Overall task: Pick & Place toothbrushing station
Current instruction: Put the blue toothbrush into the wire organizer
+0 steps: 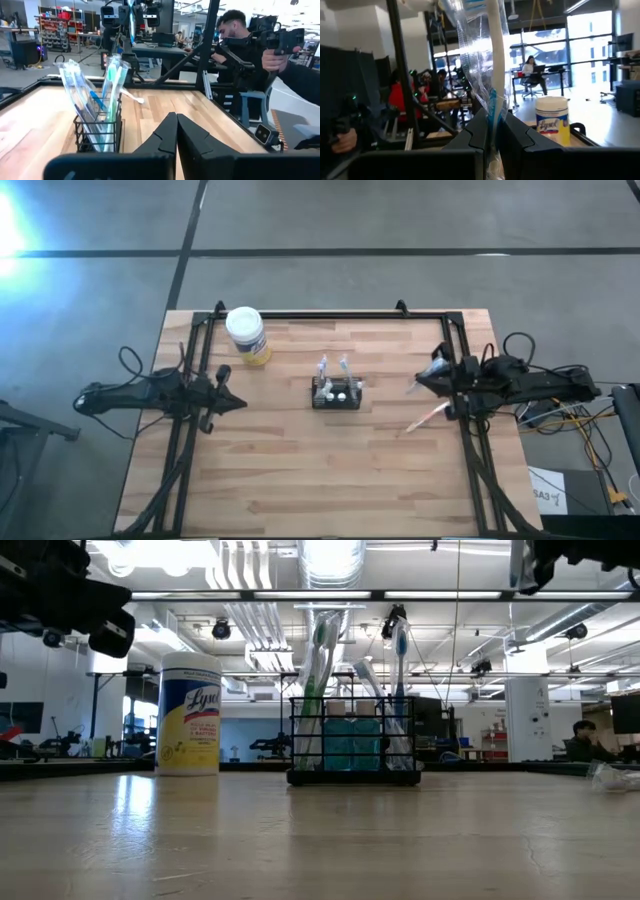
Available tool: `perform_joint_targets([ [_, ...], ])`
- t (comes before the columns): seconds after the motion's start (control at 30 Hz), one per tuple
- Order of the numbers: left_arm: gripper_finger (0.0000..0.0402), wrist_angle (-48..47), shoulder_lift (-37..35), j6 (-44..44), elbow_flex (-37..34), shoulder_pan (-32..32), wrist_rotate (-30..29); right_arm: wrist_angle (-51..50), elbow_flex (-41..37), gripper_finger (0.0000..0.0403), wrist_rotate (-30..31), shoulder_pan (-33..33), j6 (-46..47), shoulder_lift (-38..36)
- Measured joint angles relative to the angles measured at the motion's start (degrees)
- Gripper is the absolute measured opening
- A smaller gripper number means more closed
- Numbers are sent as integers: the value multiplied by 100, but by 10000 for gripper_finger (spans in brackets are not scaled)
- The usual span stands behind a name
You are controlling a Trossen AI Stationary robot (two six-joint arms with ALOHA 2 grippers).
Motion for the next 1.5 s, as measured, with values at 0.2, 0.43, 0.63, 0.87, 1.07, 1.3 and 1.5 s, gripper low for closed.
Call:
perform_joint_targets([
  [0.2,15,6,6,-156,-13,0,16,7,-546,22,101,0,142,-731],
  [0.43,4,7,6,-287,-13,0,20,-6,-1108,22,112,0,139,-1389],
  [0.63,16,-17,6,-306,-13,0,25,63,-1426,22,110,0,-21,-1674],
  [0.87,6,-35,6,-310,-125,0,31,128,-1609,22,110,0,-37,-1672],
  [1.07,8,-41,6,-307,-214,2,26,410,-1609,22,242,0,-37,-1627],
  [1.3,13,134,6,-136,-250,1,-26,1813,-1600,22,410,-2,-219,-886],
  [1.5,4,187,8,-111,-290,0,-31,3010,-1600,22,398,-1,-362,396],
])
